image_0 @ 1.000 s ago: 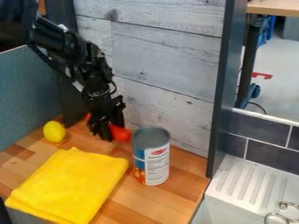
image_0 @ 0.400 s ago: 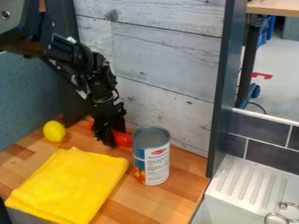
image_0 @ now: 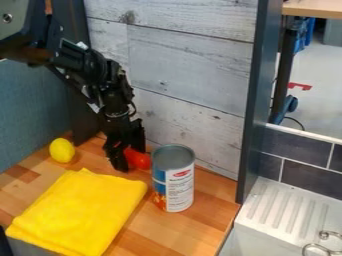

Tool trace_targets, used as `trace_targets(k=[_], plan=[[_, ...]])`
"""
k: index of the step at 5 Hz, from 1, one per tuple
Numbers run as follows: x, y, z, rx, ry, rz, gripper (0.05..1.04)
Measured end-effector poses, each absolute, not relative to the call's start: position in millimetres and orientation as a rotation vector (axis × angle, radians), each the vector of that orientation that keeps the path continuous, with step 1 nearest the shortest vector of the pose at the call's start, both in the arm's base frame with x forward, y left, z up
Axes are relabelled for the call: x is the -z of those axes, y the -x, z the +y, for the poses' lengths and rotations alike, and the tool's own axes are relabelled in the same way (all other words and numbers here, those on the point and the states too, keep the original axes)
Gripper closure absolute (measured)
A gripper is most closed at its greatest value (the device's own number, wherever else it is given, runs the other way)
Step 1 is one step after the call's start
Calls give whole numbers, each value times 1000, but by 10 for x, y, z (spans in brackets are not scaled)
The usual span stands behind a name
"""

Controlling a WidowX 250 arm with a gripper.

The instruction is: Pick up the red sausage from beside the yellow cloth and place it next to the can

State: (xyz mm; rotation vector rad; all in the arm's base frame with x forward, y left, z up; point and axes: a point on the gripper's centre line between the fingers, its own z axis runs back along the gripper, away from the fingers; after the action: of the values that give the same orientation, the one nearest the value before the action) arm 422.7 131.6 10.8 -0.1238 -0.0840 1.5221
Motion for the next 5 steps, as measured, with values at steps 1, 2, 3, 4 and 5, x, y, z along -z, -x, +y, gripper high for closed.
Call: trace_targets(k=[1,2,3,4,5], plan=[[-148,-4258,1326,-1513,129,-97,81],[-440,-4339,1351,-1528,163,-161,82],[-695,-4365,1402,-1533,201,-228,82],[-893,-4211,1480,-1502,152,-280,82],[-1156,-3845,1561,-1323,-44,-322,82]])
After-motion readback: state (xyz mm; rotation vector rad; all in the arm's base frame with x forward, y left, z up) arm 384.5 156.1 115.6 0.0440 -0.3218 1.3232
